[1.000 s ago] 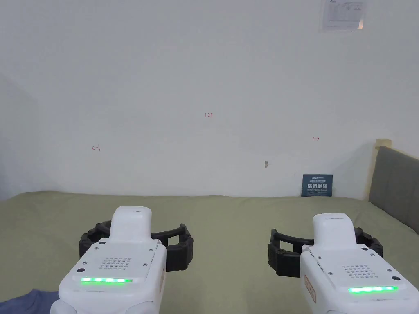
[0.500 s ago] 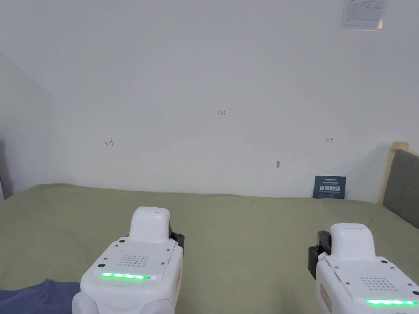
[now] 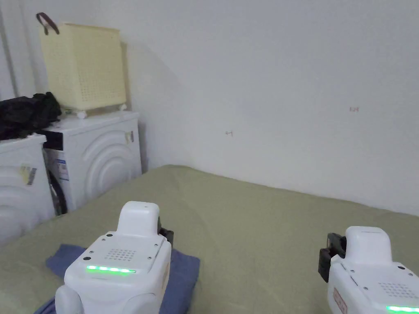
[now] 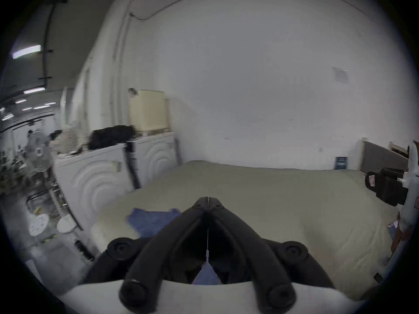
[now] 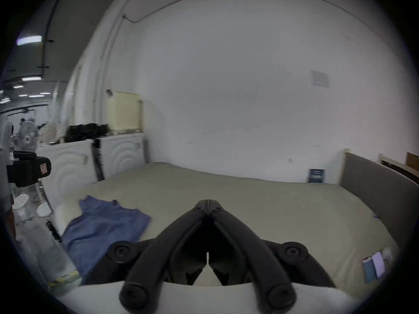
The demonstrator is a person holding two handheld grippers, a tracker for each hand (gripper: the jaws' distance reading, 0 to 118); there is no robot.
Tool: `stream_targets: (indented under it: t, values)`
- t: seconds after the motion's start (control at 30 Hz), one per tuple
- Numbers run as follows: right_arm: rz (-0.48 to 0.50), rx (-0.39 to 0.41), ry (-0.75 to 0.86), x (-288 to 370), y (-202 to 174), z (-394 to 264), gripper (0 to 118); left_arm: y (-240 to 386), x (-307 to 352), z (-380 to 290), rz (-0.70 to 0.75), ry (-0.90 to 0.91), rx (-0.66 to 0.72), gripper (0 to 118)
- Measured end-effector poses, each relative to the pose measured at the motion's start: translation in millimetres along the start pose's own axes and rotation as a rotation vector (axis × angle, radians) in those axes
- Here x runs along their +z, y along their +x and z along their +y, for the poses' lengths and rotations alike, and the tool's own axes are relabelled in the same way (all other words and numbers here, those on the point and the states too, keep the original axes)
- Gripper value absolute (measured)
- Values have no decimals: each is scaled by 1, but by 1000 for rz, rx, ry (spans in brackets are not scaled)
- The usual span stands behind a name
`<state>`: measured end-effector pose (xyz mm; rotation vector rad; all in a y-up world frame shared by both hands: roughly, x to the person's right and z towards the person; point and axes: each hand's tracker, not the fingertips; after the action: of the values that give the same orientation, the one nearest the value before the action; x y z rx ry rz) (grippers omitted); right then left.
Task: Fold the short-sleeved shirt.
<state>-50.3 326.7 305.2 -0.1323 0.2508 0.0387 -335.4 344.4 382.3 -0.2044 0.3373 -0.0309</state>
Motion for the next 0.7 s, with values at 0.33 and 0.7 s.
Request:
stream_targets:
  t: [0.33,0.7]
  values:
    - [242,-7,-5,-37,-110,-2,0,-114,14,-14,249,-31,58,0]
    - [269,20,-58,-73,-136,-28,0,-128,-39,-39,226,-119,57,0]
